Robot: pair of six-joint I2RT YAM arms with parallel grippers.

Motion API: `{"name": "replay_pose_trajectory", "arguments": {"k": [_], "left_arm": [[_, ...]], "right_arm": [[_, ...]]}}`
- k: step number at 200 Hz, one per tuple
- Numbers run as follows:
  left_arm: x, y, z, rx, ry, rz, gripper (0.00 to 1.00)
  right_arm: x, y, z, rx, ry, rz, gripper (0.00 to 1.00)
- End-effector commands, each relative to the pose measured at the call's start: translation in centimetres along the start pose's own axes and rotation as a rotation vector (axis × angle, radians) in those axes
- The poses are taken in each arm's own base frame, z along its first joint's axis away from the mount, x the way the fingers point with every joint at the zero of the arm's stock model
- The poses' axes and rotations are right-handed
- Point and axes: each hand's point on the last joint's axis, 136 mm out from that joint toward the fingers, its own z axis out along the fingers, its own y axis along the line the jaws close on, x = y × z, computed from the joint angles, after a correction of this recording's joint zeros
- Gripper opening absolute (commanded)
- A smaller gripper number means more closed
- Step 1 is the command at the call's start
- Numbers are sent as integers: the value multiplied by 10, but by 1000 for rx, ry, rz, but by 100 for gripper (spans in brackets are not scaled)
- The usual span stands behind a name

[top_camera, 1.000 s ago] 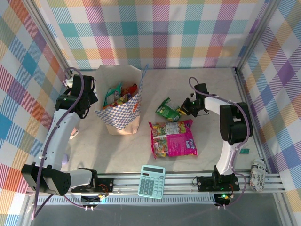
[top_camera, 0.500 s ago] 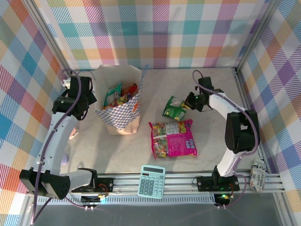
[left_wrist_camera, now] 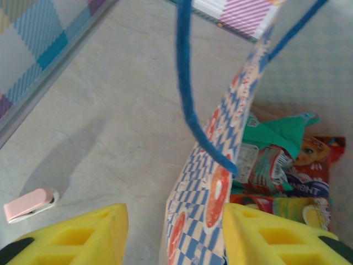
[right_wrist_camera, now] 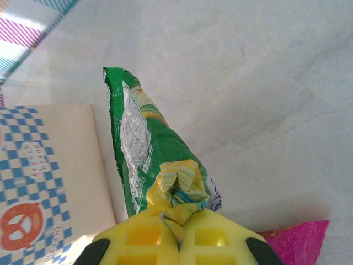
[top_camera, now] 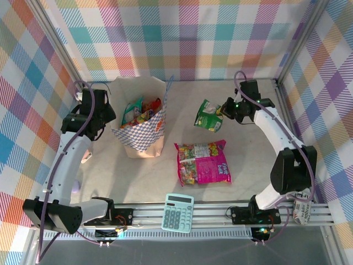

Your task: Place the snacks into the paper bag

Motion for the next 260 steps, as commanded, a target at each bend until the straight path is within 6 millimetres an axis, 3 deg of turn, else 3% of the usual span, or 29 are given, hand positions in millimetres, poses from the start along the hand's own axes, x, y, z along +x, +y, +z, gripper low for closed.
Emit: {"name": "replay_pose_trajectory", "arguments": {"k": [1,91,174,260], "left_arm": [[-10,-21,-6,98,-22,18,52],[-14,-41,15,129,7,0,56],[-14,-42,26,116,21,-60,45],[-10,-35,28,158,42,-146,30]], "right_arm": [[-12,24,-34,-41,-68,-45,0],[-18,86,-118,-89,-249,-216,0],[0,136,-181,-222,-320,-351,0],[37,191,-207,-341,-311,-510,0]]}}
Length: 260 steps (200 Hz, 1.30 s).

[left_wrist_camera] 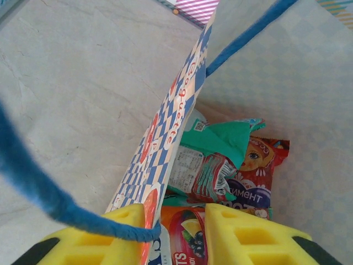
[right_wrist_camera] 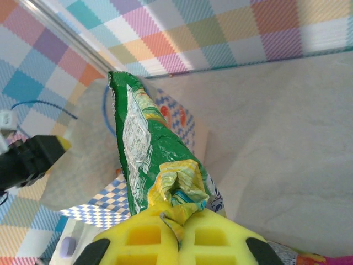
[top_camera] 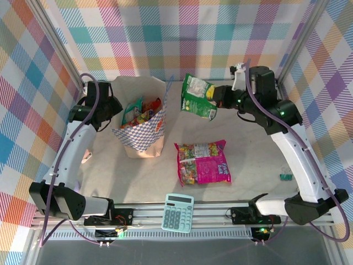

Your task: Place the snacks into the paper bag

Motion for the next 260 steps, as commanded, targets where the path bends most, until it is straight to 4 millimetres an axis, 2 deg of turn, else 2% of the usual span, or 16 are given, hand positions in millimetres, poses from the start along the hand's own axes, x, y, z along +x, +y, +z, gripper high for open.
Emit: {"name": "replay_pose_trajectory", "arguments": {"k": [1,35,85,119,146,169,260], "left_arm": [[-4,1,-6,38,-20,-41,30],[-2,11,-6,34,-24,-66,27],[-3,13,-2,38,-17,-78,26],[-3,14,0,40,-13,-81,25],[-3,14,0,39,-14,-87,25],[-4,15,-1,40,-17,-90,25],[-5,21,-7,34,-18,-89,24]], "right_arm": [[-15,26,-19,-49,-62,-63,0],[-16,45,-33,-63,-87,-103,0],[-31,30,-64,57,-183,-125,0],[-36,38,-72,29,-201,-142,0],[-37,44,-64,5,-188,-150,0],[-39,61,-54,-70,-174,-161,0],[-46,118,14,-265,-108,-213,0]]}}
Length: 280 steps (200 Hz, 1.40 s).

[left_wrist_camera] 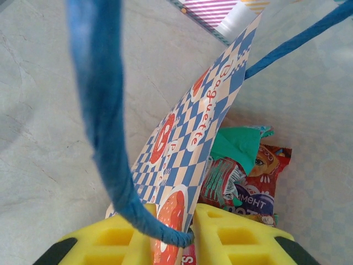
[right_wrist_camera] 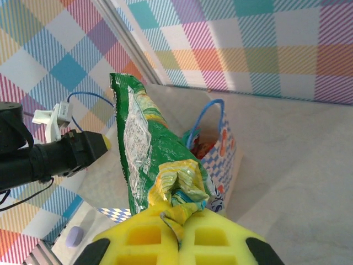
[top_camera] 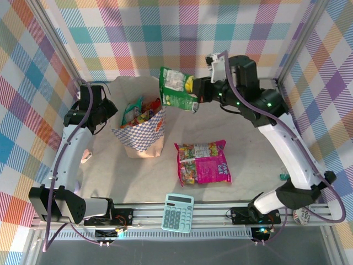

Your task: Place the snacks into the paper bag

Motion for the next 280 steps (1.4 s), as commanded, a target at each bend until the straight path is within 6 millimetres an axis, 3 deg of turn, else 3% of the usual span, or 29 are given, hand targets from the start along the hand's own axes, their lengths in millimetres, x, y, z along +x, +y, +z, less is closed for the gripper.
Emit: {"name": "replay_pose_trajectory", "arguments": {"k": [1,58,166,280], "left_arm": [[-6,2,-9,16,-27,-6,24],[-4,3,-11,21,-26,10,24],[-1,11,-8,3,-27,34,25],[4,11,-6,22,-21,23,25]], "right_arm": [[-33,35,-3,-136,-99,-42,0],[-38,53,48,-205,-38,-58,0],[-44,68,107,-309,-31,-33,0],[-17,60,168,-335,22,-92,0]]}}
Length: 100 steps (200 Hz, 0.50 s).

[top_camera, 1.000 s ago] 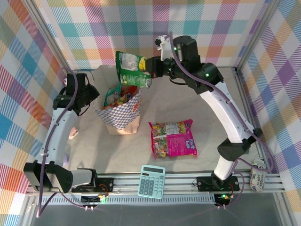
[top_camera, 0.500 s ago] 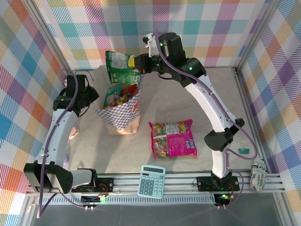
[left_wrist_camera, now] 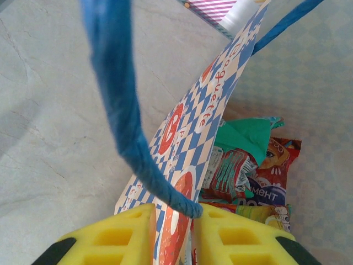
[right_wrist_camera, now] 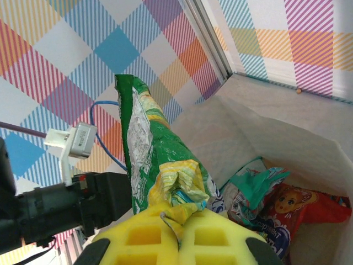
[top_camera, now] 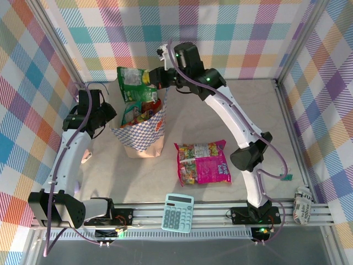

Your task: Place the snacks into the paper bag

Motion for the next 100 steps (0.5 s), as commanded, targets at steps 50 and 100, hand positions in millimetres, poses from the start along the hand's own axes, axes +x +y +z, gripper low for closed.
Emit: {"name": "replay_pose_trajectory", "arguments": {"k": [50,100], "left_arm": [[-7,-2,-8,31,-31,-2,25],[-10,-3,-11,33,-42,1,25]], "right_arm": [[-8,2,17,-27,-42,-76,0],[8,-14,36,-4,-2,-66,0]]}}
